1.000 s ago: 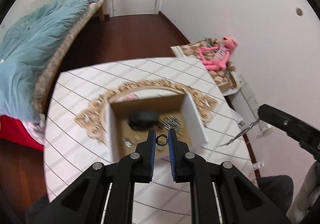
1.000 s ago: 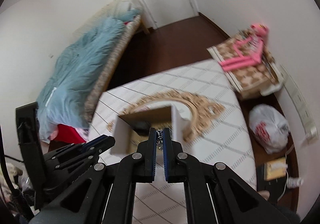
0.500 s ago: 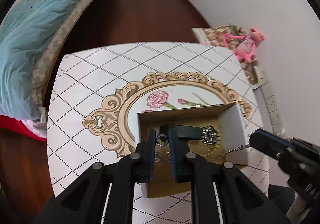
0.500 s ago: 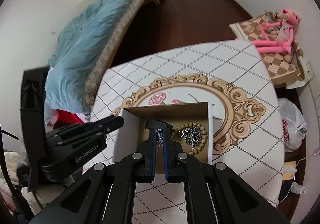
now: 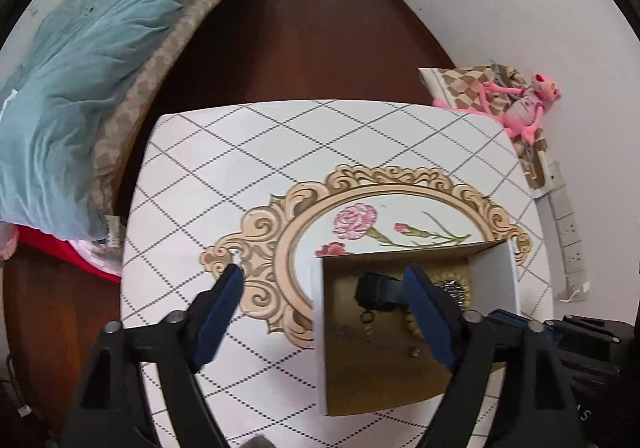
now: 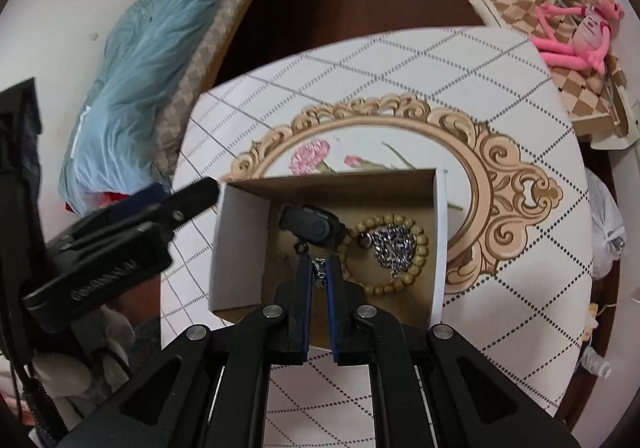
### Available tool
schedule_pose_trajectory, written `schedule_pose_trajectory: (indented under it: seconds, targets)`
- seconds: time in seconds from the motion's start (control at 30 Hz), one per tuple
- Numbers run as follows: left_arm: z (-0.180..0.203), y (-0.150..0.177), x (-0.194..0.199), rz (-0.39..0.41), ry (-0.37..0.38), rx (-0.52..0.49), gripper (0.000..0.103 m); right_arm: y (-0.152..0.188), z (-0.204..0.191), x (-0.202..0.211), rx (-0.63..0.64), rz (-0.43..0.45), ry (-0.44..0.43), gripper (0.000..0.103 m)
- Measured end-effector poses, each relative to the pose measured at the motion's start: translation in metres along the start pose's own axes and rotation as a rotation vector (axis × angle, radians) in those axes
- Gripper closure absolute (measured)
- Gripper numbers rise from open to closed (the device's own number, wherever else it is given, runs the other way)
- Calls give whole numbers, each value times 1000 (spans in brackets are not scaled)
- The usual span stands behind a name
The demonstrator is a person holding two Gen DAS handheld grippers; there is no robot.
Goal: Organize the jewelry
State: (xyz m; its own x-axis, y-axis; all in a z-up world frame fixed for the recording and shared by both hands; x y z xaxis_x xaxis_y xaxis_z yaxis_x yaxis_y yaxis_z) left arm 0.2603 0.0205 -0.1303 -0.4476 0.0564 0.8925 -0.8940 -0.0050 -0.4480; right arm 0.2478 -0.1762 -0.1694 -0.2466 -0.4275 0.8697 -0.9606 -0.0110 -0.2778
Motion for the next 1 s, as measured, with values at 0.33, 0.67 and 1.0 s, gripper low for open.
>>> schedule_pose_trajectory:
  seconds: [0.33, 0.67, 1.0]
  targets:
    - [-11, 18, 12, 24, -51, 21, 5, 7, 1, 12, 28, 27, 91, 39]
    - [-7, 61, 32, 48, -104, 13, 1, 40, 12, 34, 81, 91, 366, 1]
    - [4, 82, 83, 96, -106, 24, 1, 72, 2, 73, 56, 167, 408, 1]
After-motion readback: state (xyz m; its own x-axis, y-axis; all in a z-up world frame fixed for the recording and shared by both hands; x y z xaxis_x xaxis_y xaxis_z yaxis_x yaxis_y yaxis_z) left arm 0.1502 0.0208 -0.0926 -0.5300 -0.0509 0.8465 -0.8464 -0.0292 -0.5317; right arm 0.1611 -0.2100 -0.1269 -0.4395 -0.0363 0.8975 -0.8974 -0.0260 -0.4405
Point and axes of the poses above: each gripper's, at about its wrist camera, not at the fingertips, and x roughly against the way its jaws point, z to its right, y to its underside, the point moved 1 cm from there along -x, roughly the way its jaws point, and after that the axes turned 4 degrees about z, right-handed, at the moved point
